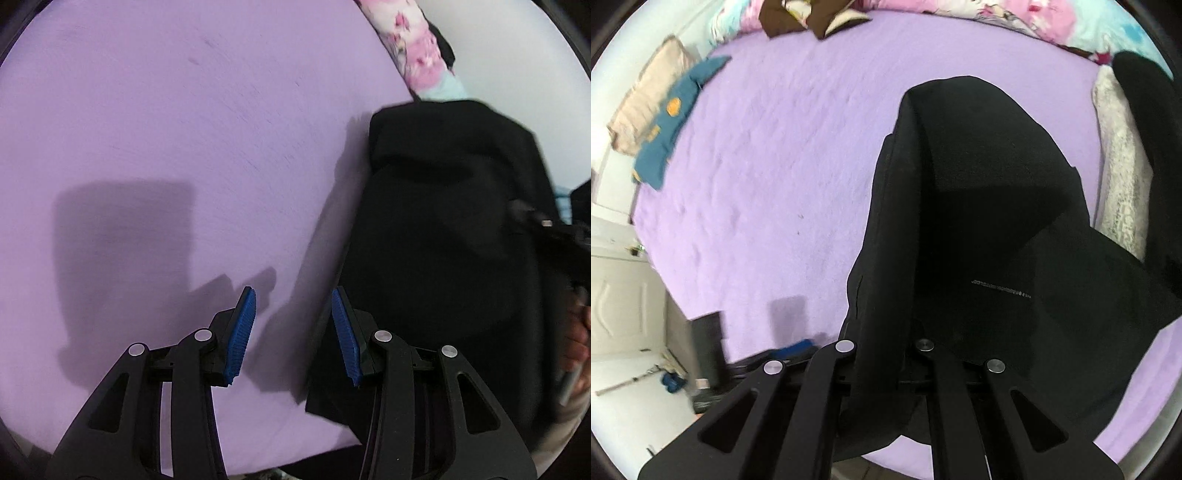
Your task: Fold large clothes
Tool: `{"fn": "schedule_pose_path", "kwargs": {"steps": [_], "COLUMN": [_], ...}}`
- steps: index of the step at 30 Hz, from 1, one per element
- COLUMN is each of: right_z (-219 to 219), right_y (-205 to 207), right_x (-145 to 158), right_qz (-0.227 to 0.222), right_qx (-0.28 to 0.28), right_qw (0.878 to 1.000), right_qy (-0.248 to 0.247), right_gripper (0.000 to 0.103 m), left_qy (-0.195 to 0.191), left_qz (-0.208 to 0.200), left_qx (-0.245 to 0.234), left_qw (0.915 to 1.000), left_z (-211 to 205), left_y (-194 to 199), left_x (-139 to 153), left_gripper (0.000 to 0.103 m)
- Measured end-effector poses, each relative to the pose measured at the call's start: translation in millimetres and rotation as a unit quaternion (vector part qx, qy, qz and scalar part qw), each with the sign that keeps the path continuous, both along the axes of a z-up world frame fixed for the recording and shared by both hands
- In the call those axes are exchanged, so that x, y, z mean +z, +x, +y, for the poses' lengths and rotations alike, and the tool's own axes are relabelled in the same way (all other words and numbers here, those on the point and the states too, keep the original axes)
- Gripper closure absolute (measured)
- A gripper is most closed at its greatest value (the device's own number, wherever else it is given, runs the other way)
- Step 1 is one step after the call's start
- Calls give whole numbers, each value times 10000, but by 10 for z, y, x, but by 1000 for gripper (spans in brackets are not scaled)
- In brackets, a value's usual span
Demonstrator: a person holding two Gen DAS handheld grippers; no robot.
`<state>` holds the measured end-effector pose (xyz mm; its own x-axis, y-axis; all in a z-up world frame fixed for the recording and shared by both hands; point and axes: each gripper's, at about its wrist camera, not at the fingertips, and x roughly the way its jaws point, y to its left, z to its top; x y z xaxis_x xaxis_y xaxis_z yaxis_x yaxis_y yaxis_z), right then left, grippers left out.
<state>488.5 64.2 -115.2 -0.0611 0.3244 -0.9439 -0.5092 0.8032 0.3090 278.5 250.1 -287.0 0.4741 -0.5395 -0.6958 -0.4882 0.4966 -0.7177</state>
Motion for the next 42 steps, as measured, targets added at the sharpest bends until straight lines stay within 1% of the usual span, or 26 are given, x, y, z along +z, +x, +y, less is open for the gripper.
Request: {"fn": "schedule_pose_path", "kwargs": {"steps": [1,3,4,7,10,12,13,14,16,17,18,19,20,21,23,25,26,28,30,31,32,33,34,35,38,42], "right_z": [-49,-285,-447,-697,-1115,-1377,-1648,-1805,-2068,-2108,-2201,-2347,-2451,-2534,-2745,-2917,-2899,-3041,-3152,-3196,-3254,-3278,-3318,-3385,-3591,-3689], "right_y": [16,48,94,147,292,360,442,467,521,481,502,472,475,438,453,465,410,402,409,408,403,395,405,406,402,413], "right_x": [47,39,87,181,220,249,303,291,181,226,194,156,117,71,-64,-212,-262,-373,-496,-560,-622,-645,-720,-788,-999,-1228], "right_qz": [14,25,37,51,69,84,84,65,75,91,126,160,178,201,266,341,366,416,446,470,497,510,545,585,698,837], "right_qx": [-48,-133,-224,-350,-501,-656,-695,-759,-904,-977,-1023,-1082,-1137,-1184,-1309,-1413,-1447,-1539,-1606,-1639,-1682,-1714,-1757,-1827,-2020,-2241], "right_qw": [9999,9995,9989,9970,9943,9920,9913,9908,9892,9880,9873,9865,9858,9851,9830,9809,9801,9778,9761,9755,9747,9741,9732,9713,9666,9598], "right_qy": [114,278,417,689,942,1079,1110,1116,1149,1189,1212,1220,1226,1230,1258,1294,1311,1356,1394,1390,1386,1382,1381,1404,1416,1467], "right_gripper": [100,100,100,100,100,100,100,100,100,100,100,100,100,100,100,100,100,100,100,100,100,100,100,100,100,99], "left_qy": [-30,-151,-159,-46,148,332,481,659,825,1028,1269,1681,1890,2015,2138,2469,2641,2835,2923,3037,3152,3228,3340,3379,3542,3703], "left_qz": [4,-13,-37,-278,-666,-902,-993,-1101,-1284,-1436,-1470,-1498,-1526,-1507,-1444,-1433,-1436,-1441,-1418,-1393,-1387,-1392,-1380,-1378,-1399,-1397], "left_qx": [-42,-162,-218,-382,-631,-874,-990,-1133,-1351,-1542,-1661,-1844,-1957,-2051,-2207,-2427,-2520,-2664,-2747,-2811,-2901,-2964,-3061,-3110,-3321,-3456], "left_qw": [10000,9998,9996,9989,9957,9915,9889,9852,9790,9721,9668,9567,9501,9459,9406,9272,9199,9099,9050,8996,8929,8880,8807,8776,8629,8508], "left_z": [-74,-227,-280,-480,-742,-981,-1093,-1232,-1446,-1608,-1706,-1872,-1980,-2073,-2220,-2405,-2487,-2611,-2700,-2746,-2764,-2809,-2878,-2967,-3137,-3275], "left_y": [70,208,252,408,547,590,572,583,603,624,642,673,697,725,760,797,829,831,846,802,672,674,679,683,684,718], "left_x": [-22,-27,-19,93,300,453,518,598,712,786,819,850,848,825,767,711,696,653,608,570,523,501,464,446,356,244], "left_gripper": [62,62,61,60,60,60,60,60,60,60,60,60,60,60,60,60,60,60,60,60,60,60,60,60,60,60]}}
